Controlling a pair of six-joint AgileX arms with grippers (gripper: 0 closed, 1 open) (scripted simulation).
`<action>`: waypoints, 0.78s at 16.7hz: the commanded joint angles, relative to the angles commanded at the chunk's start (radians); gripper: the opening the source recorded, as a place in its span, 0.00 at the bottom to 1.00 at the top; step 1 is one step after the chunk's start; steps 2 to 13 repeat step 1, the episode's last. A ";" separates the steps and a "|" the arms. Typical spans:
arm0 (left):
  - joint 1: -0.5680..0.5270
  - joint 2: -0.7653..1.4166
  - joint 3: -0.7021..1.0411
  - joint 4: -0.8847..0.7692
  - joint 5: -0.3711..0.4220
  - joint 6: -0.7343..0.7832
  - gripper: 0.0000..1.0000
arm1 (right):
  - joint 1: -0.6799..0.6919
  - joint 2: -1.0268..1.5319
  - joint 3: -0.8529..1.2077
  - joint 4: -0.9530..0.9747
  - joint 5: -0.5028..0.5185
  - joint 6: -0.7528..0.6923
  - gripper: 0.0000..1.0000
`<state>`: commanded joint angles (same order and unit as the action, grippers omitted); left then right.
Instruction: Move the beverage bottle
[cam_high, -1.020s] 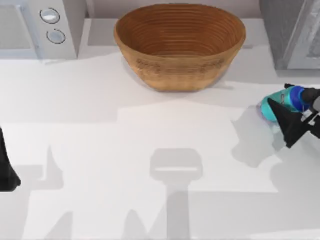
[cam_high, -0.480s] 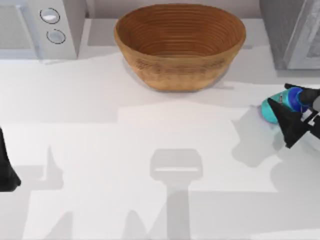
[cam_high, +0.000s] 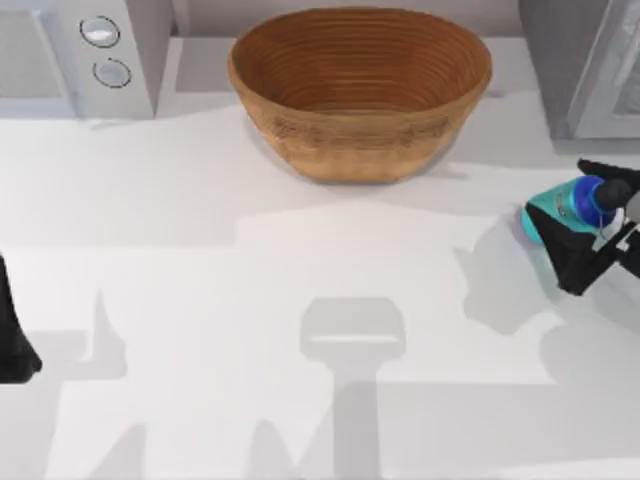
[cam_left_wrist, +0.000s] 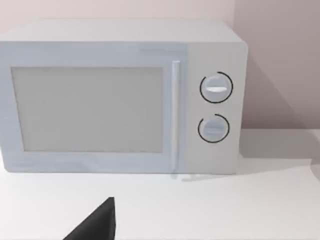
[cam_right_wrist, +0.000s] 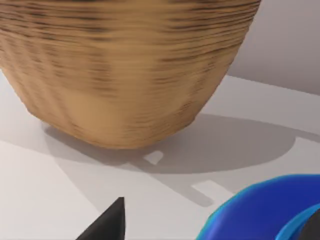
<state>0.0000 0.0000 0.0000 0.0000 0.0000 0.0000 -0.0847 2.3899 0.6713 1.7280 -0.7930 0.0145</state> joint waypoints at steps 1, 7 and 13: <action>0.000 0.000 0.000 0.000 0.000 0.000 1.00 | 0.000 0.000 0.000 0.000 0.000 0.000 1.00; 0.000 0.000 0.000 0.000 0.000 0.000 1.00 | 0.000 0.000 0.000 0.000 0.000 0.000 1.00; 0.000 0.000 0.000 0.000 0.000 0.000 1.00 | 0.000 0.000 0.000 0.000 0.000 0.000 1.00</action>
